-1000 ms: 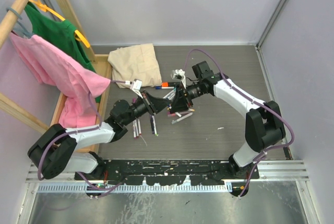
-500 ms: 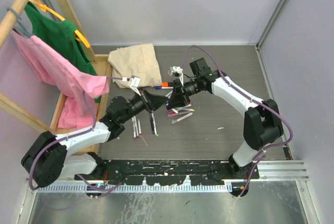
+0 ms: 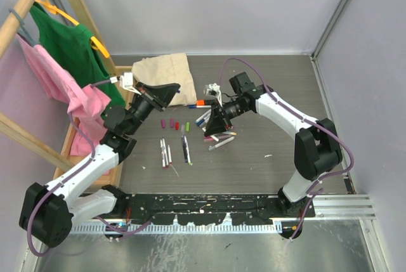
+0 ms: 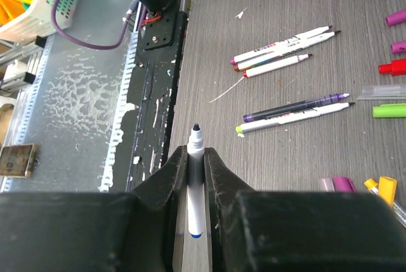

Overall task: Open the pen caps
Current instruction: Open the pen cap from the pen.

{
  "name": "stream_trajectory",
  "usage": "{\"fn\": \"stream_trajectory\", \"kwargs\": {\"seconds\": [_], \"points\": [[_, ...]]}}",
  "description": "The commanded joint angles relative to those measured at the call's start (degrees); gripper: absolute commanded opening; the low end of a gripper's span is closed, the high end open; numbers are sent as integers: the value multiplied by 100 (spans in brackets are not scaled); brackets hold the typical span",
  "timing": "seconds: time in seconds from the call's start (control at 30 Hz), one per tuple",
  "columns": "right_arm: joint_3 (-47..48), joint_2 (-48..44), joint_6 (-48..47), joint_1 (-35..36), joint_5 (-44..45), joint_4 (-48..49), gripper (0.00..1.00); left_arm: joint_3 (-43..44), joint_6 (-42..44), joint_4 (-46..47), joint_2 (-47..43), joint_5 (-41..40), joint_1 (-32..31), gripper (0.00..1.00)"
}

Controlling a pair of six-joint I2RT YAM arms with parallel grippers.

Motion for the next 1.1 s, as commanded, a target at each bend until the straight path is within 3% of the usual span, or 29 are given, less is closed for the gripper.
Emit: {"fn": "stream_trajectory", "kwargs": {"seconds": [0.0,0.13,0.37,0.47,0.57,0.67,1.07], "points": [[81,-211,54,-68,138,117,1,-213,34,-411,-160,151,17,0],[-144,-548,539,-191,243,669,1,-590,-213,-591,-60,317,17,3],[-393,-961,999,-423,409,1246,1,-745,-508,-1130,494,533,-91,0],[-393,-939,1046,-495,420,1281,1,-438,-179,-2266,641,-75,-424,0],[-394,-912,1079,-518,451,1292,1,24,71,-3536,899,-1256,-893,0],[-399,-911,1112,-557,479,1321,1,349,89,-4192,1305,-1882,-1138,0],[-454,-937,1234,-709,494,1429,1,1793,86,-5589,2978,-2572,-1436,0]]}}
